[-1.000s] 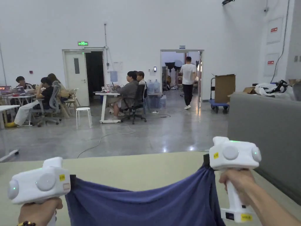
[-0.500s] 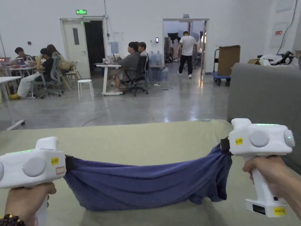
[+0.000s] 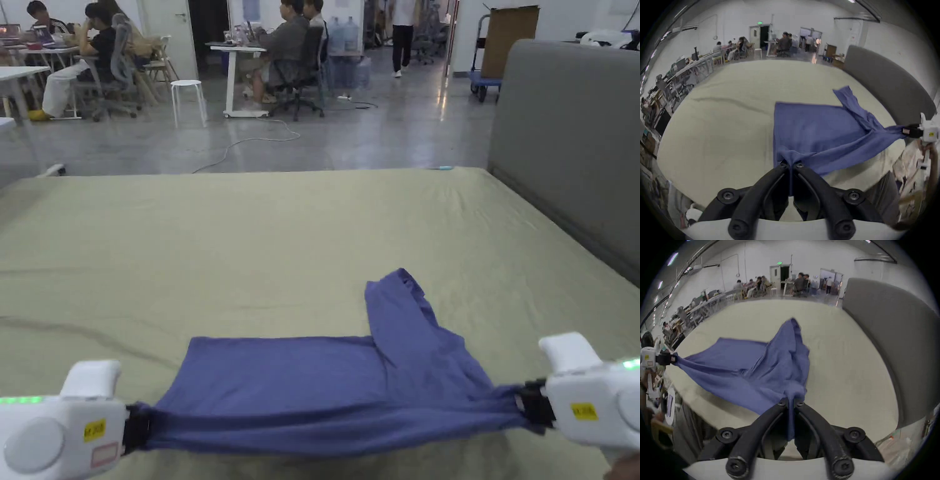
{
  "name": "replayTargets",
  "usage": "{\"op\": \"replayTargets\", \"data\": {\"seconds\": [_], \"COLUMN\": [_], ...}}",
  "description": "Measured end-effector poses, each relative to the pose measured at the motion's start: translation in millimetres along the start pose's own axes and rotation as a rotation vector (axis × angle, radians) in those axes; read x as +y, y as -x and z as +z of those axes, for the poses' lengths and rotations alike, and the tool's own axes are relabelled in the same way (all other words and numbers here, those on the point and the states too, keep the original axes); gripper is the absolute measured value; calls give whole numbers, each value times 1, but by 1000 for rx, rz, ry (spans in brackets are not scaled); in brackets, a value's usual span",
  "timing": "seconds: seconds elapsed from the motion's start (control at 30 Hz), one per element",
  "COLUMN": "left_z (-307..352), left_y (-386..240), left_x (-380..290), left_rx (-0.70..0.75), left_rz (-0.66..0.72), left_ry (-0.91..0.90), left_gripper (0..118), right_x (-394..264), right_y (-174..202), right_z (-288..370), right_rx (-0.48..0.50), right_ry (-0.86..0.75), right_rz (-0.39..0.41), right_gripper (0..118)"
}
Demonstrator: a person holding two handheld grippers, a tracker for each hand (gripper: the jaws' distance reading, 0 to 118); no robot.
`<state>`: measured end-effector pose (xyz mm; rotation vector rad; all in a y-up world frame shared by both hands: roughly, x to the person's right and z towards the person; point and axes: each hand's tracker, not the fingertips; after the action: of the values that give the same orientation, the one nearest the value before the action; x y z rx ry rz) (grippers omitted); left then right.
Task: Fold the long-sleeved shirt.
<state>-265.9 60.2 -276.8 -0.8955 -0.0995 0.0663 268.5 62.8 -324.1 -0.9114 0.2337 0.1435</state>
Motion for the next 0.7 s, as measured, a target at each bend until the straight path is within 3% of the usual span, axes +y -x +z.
{"op": "replayTargets", "data": {"seconds": [0.23, 0.43, 0.47, 0.5, 0.53, 0.57, 0.6, 0.7], "left_z": [-1, -7, -3, 0, 4, 9, 18, 29], "left_y": [13, 14, 14, 14, 14, 14, 15, 14], "left_x": [-63, -69, -66, -63, -58, -52, -45, -14], "left_rx": [-47, -67, -70, -68, -66, -63, -67, -57], "left_rz": [6, 36, 39, 33, 22, 7, -14, -4], "left_ry": [172, 176, 160, 145, 132, 104, 23, 2], "left_gripper": [0, 2, 23, 60, 99, 118, 116, 117], "right_x": [-75, -80, -76, -72, -66, -59, -52, -24], "right_y": [3, 8, 8, 7, 6, 5, 5, 4], "right_z": [0, -4, 1, 6, 12, 19, 25, 44], "right_rx": [67, 65, 59, 52, 45, 25, 5, -22], "right_ry": [194, 216, 204, 182, 171, 146, 101, -22], "right_rz": [16, 21, 22, 23, 21, 21, 27, 37], "right_gripper": [0, 1, 9, 29, 62, 103, 113, 113]}}
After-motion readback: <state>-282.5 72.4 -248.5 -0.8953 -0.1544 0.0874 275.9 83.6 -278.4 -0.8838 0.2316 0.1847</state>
